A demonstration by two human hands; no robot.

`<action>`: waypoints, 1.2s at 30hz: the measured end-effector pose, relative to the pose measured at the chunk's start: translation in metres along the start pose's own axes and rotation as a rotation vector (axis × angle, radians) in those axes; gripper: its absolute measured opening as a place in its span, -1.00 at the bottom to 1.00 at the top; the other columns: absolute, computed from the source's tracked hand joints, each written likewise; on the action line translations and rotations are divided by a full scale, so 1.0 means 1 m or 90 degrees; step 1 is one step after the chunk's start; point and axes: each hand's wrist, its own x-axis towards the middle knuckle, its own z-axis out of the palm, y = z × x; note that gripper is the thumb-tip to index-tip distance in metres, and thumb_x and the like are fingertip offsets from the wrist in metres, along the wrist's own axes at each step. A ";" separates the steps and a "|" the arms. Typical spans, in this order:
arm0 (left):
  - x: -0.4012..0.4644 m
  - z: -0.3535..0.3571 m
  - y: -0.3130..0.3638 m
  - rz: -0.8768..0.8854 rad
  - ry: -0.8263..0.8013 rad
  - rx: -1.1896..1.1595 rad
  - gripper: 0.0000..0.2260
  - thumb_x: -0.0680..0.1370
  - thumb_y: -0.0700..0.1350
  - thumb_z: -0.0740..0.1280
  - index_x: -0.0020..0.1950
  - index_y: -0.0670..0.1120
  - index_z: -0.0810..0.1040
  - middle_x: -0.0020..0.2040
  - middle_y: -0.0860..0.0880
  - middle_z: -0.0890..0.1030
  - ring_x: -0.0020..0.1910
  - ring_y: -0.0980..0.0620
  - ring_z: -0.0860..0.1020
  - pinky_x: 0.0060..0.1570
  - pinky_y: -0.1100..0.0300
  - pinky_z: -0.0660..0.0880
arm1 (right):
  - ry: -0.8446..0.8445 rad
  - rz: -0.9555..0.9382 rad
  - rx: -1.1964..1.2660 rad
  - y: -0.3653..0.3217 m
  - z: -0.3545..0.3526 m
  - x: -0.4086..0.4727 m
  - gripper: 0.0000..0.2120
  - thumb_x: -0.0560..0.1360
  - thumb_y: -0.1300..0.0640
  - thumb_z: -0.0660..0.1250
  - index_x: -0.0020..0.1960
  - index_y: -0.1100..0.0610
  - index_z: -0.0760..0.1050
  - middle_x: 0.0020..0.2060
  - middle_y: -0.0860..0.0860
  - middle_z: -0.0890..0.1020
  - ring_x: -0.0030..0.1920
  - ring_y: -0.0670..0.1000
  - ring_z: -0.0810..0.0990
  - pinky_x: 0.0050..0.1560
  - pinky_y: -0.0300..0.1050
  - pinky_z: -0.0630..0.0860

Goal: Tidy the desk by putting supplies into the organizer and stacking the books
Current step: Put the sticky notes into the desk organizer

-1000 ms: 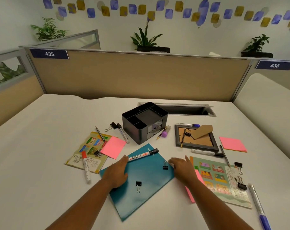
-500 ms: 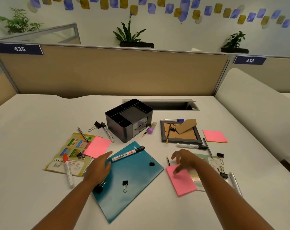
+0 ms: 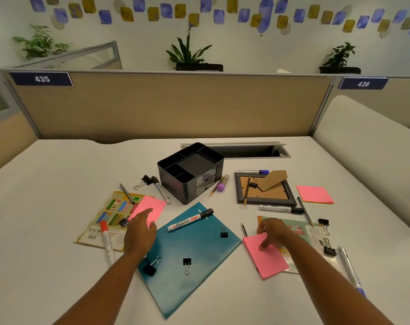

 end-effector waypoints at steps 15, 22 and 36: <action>0.024 -0.016 -0.006 -0.108 0.069 0.051 -0.63 0.56 -0.13 0.27 0.33 -0.23 0.41 0.26 -0.29 0.49 0.22 -0.28 0.46 0.10 -0.11 0.45 | -0.116 0.000 0.366 -0.004 -0.041 0.002 -0.80 0.40 0.35 0.36 -0.04 0.12 0.54 -0.07 0.10 0.56 -0.03 0.08 0.52 -0.20 -0.17 0.51; 0.050 -0.010 0.022 -0.031 -0.021 -0.034 -0.54 0.56 -0.09 0.26 0.44 -0.10 0.26 0.41 -0.20 0.33 0.30 -0.19 0.43 0.20 -0.07 0.45 | 0.014 -0.127 0.476 -0.057 -0.079 0.014 -0.76 0.49 0.32 0.25 0.16 0.32 0.46 -0.01 0.16 0.55 0.07 0.16 0.52 0.02 -0.02 0.51; 0.062 0.038 0.044 0.179 -0.096 0.133 -0.33 0.59 0.04 0.12 0.50 -0.01 -0.29 0.45 0.00 -0.41 0.55 -0.04 -0.10 0.44 0.00 0.24 | 0.374 -0.393 0.270 -0.221 -0.091 0.082 -0.83 0.50 0.31 0.26 0.04 0.26 0.58 0.05 0.17 0.60 0.06 0.09 0.53 0.01 -0.30 0.33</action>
